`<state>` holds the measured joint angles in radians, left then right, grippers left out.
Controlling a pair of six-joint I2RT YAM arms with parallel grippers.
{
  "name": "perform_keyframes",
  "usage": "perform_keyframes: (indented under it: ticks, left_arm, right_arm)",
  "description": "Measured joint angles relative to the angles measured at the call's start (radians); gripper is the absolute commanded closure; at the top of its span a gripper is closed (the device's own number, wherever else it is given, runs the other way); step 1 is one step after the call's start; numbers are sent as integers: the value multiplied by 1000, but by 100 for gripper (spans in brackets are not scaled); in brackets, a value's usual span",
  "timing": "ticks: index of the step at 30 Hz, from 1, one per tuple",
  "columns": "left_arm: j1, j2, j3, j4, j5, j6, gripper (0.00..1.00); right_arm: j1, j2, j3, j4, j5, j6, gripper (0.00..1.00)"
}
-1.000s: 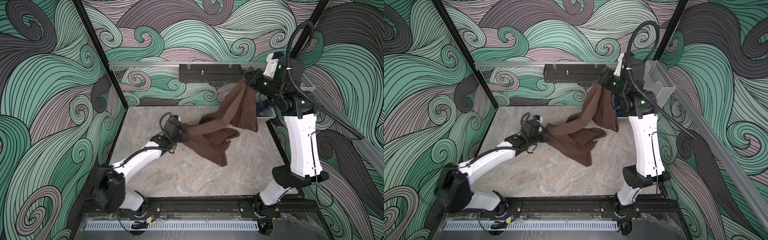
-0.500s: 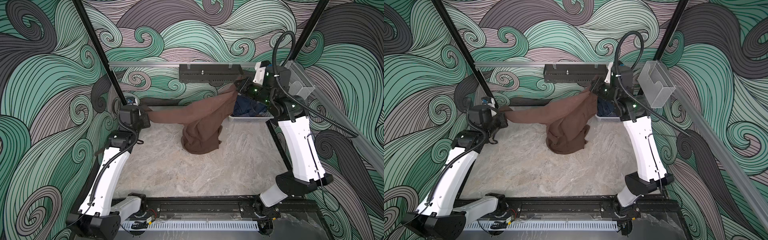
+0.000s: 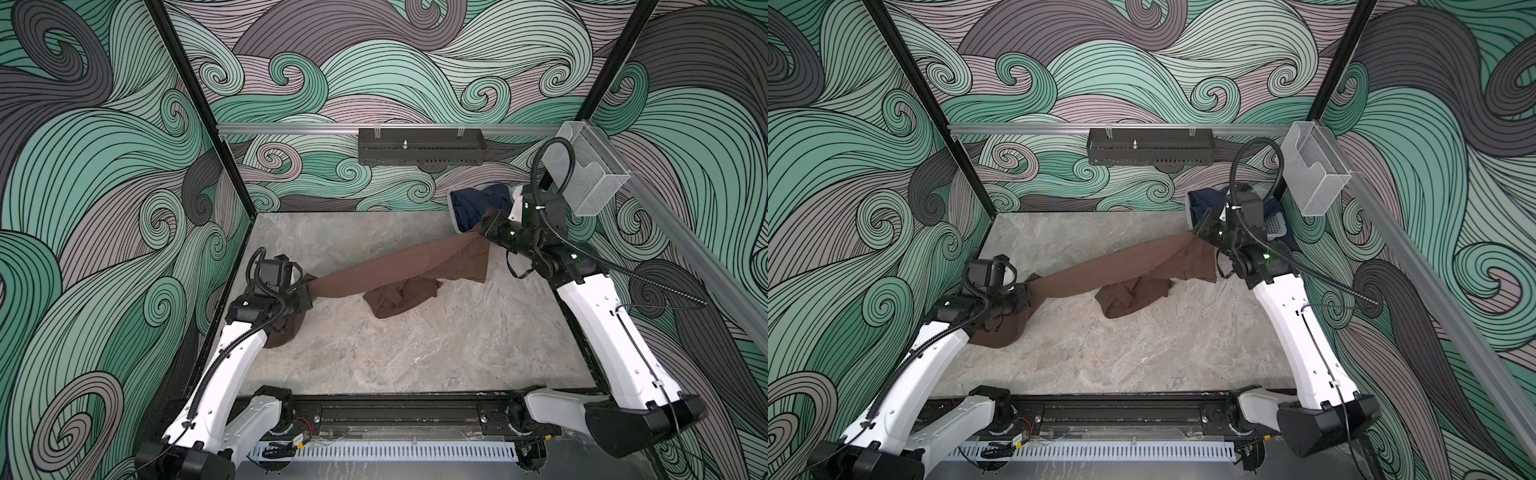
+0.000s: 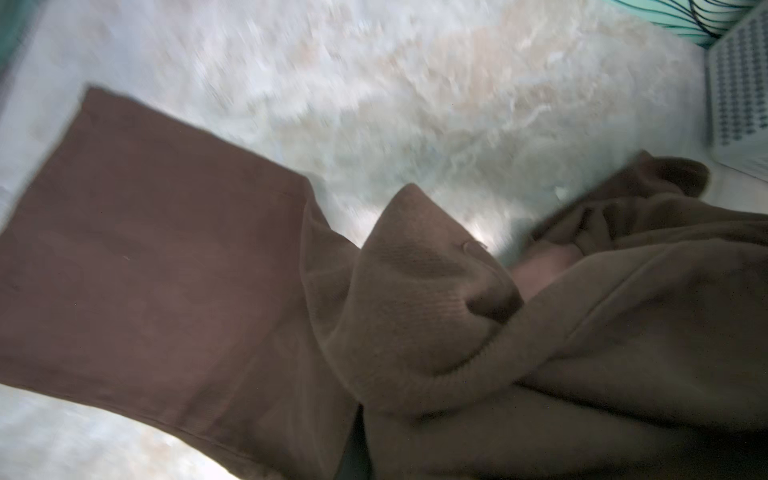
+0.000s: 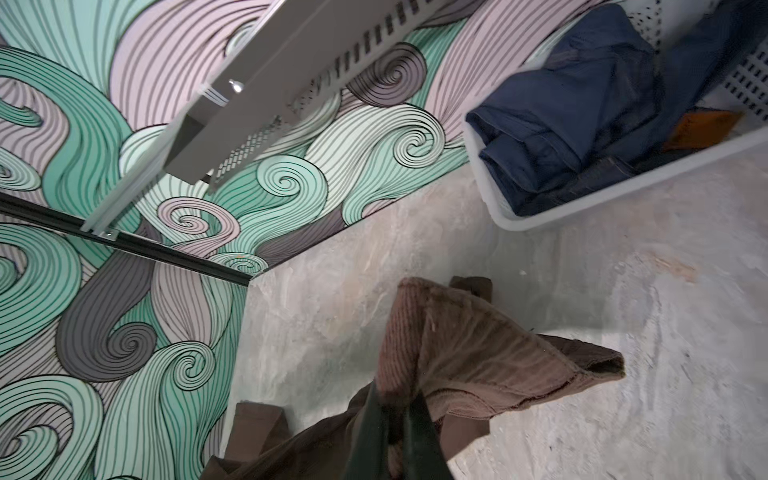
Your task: Fold and stack the trousers
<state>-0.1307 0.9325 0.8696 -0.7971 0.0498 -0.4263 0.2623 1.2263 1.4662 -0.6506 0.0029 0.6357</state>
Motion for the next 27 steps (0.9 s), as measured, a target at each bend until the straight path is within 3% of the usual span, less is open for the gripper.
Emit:
perform_keyframes:
  ticks: [3, 9, 12, 16, 20, 27]
  left_arm:
    - [-3, -27, -55, -11, 71, -47, 89]
    - [-75, -24, -86, -50, 128, -106, 46]
    - [-80, -24, -79, -64, 151, -118, 33]
    - [-80, -18, -15, -69, 150, -120, 25]
    - [-82, 47, 64, -19, 154, -120, 27]
    - [-151, 459, 229, 88, 258, -124, 25]
  right_arm:
    - [-4, -68, -79, 7, 24, -7, 100]
    - [-60, -204, -229, 26, 95, -35, 100]
    - [-103, -265, -314, 31, 122, -37, 100]
    - [-140, -329, -410, 24, 147, -36, 100]
    - [-161, -374, -448, -1, 158, -33, 100]
    - [-162, -387, -388, -25, 121, -33, 100]
